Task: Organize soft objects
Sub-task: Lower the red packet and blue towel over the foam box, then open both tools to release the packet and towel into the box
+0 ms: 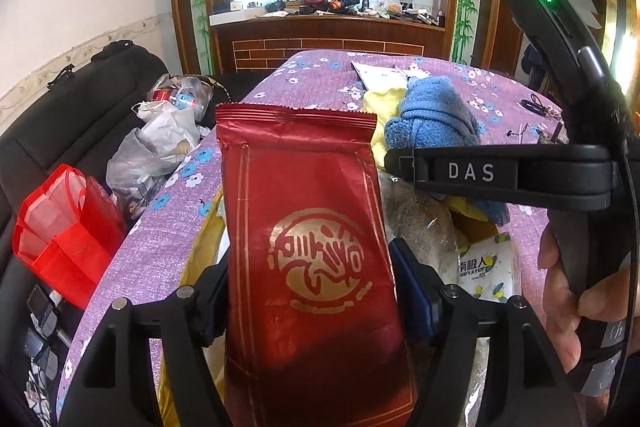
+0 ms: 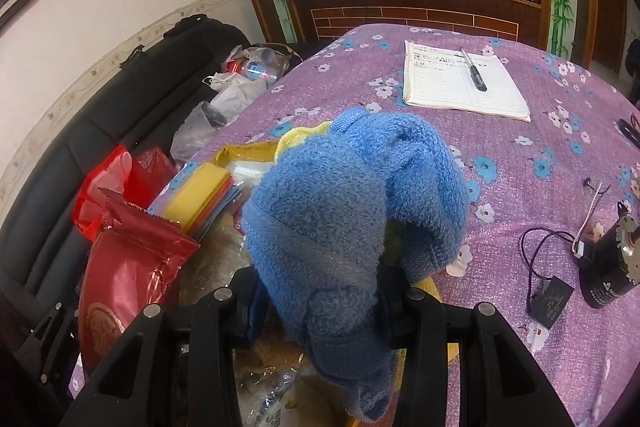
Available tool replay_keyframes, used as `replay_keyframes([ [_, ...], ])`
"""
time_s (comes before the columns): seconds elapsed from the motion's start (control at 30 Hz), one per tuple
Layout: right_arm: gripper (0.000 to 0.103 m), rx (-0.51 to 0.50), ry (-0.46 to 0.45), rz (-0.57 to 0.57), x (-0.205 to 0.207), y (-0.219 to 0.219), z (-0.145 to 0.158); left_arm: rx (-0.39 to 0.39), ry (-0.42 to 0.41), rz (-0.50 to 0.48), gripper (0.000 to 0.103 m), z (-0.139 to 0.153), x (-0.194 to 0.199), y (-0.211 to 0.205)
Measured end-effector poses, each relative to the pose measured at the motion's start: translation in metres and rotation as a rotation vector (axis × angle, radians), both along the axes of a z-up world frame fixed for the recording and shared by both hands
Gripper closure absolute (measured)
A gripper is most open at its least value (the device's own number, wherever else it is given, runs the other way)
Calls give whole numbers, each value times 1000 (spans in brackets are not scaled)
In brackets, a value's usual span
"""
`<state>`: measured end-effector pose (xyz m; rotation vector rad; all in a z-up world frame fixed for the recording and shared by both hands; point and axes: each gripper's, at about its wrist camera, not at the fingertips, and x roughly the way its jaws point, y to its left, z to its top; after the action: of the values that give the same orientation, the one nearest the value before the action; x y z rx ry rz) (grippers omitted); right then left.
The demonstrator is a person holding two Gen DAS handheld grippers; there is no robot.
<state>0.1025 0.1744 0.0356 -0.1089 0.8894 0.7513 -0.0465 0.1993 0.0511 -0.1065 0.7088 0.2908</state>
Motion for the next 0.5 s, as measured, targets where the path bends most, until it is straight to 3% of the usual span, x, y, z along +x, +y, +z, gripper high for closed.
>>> replay_keyframes([
  [0.5,49,0,-30,8,-17,-5,8,23,-11,3,30,1,-7,-3],
])
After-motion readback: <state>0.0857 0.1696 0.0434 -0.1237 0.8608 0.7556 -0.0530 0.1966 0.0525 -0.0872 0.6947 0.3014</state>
